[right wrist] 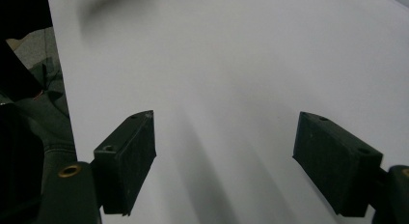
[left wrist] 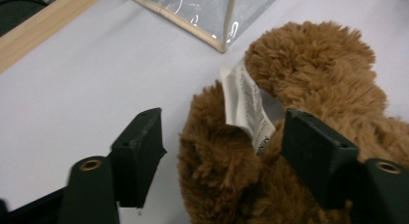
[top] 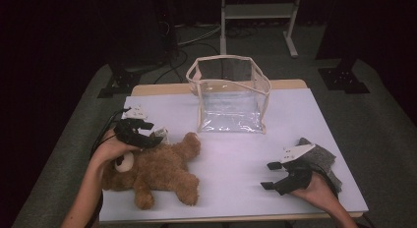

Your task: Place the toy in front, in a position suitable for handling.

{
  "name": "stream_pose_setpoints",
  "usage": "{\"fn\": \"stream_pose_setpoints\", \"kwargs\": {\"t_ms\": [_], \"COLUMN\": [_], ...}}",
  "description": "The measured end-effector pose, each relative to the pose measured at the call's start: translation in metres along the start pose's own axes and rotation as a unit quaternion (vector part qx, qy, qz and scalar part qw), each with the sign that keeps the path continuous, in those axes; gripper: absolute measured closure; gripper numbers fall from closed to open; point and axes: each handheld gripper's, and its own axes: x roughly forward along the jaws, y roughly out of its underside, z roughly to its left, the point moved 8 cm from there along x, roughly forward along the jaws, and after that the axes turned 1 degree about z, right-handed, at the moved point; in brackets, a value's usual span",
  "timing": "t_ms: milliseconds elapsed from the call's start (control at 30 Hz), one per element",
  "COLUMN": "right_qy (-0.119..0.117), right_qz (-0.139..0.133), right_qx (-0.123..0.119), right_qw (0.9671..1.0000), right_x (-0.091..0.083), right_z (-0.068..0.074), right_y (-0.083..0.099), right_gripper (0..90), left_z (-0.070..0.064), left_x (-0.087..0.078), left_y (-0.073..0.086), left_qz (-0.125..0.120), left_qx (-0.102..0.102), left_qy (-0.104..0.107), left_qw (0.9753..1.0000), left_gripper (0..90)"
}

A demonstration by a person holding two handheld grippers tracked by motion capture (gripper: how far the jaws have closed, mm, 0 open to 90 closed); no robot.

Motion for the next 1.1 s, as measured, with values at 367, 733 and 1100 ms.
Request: {"fn": "stream_pose_setpoints", "kwargs": {"t_ms": [367,733,1100], "right_qy": [-0.008,-0.018,-0.084], "right_qz": [0.008,0.002,-0.033], "right_qx": [-0.009,-0.024,-0.06], "right_qw": [0.9999,0.9995,0.9941], "right_x": [0.005,0.013,0.048], "right_z": [0.006,0.018,0.073], "right_y": [-0.001,-0.014,-0.073], "right_gripper": [21.5,21.4,20.5], "left_z": [-0.008,-0.015,-0.017], "left_x": [0.006,-0.001,-0.006], "left_y": [0.007,0.002,0.002], "left_qz": [0.057,0.068,0.063], "left_qx": [0.033,0.04,0.038], "left_qy": [-0.005,-0.015,-0.012], "left_qw": [0.9978,0.9968,0.9973], "left_gripper": [71.1,79.7,79.7]}}
